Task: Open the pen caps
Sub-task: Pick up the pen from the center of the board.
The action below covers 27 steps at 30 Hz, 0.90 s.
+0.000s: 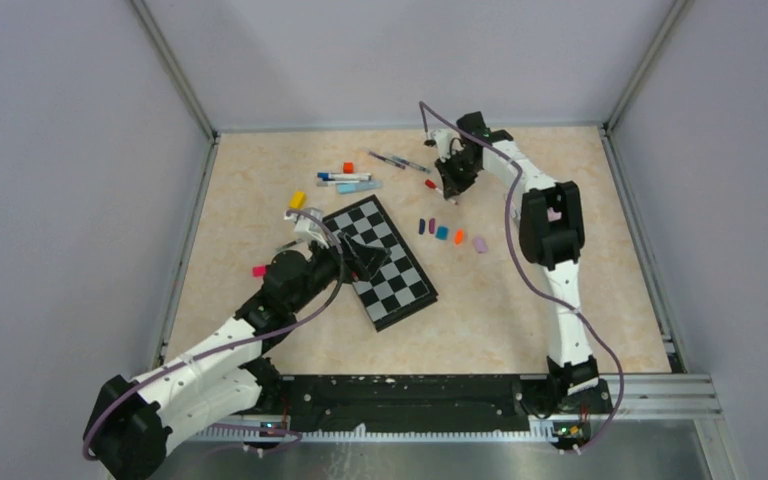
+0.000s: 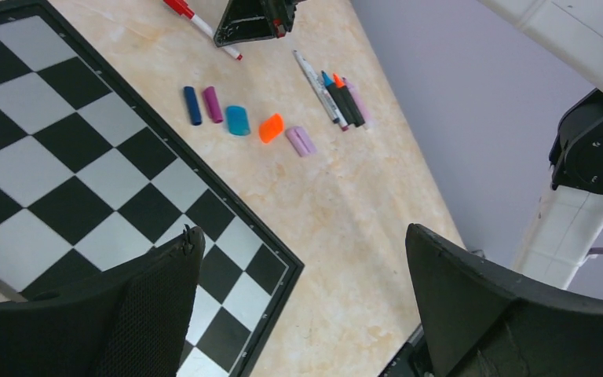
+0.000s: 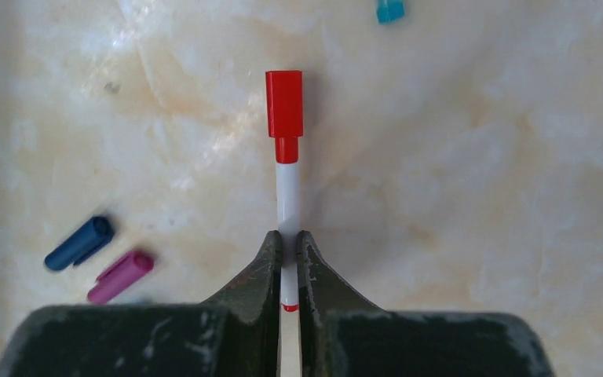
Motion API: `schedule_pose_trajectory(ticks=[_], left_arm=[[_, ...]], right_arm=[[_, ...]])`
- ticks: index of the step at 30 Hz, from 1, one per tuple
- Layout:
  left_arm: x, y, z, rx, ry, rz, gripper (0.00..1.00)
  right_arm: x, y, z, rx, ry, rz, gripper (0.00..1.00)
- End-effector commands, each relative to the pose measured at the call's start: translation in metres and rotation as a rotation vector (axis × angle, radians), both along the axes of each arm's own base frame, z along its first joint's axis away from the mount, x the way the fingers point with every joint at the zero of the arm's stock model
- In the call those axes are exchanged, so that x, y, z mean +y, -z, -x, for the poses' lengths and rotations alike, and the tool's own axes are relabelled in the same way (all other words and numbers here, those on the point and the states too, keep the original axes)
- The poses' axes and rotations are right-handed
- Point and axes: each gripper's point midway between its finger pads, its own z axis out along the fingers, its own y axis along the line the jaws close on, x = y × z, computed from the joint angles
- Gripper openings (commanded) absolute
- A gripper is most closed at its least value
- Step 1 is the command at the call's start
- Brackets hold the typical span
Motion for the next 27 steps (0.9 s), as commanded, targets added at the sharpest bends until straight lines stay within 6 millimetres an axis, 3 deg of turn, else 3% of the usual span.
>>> schedule_pose_trajectory(ticks=[1, 6, 11, 12, 16, 20, 27], left_arm=[[-0.018, -0.037, 0.004, -0.073, 0.081, 0.166, 0.99], [-0.041, -0.052, 0.006, -0.101, 0.196, 0.231, 0.99], [-0.062, -0.067, -0.009, -0.125, 0.231, 0.257, 0.99], [-0.068, -0.070, -0.013, -0.133, 0.236, 0.249, 0.99], [-0.096, -0.085, -0.024, -0.173, 0.241, 0.253, 0.99], [-0.120, -0.081, -0.038, -0.141, 0.202, 0.239, 0.99], [-0.140, -0.062, -0.063, -0.101, 0.038, 0.128, 0.99]], right_arm=[[0.004, -0.101, 0.008, -0.133, -0.009, -0.198, 0.00], [-0.006, -0.142, 0.050, -0.124, -0.003, -0.365, 0.00], [-0.014, -0.175, 0.118, -0.015, -0.050, -0.633, 0.00], [-0.014, -0.167, 0.141, 0.051, -0.060, -0.698, 0.00], [-0.011, -0.171, 0.206, 0.100, -0.145, -0.850, 0.00], [-0.014, -0.172, 0.233, 0.072, -0.184, -0.874, 0.00], [-0.017, -0.183, 0.246, 0.077, -0.204, -0.948, 0.00]])
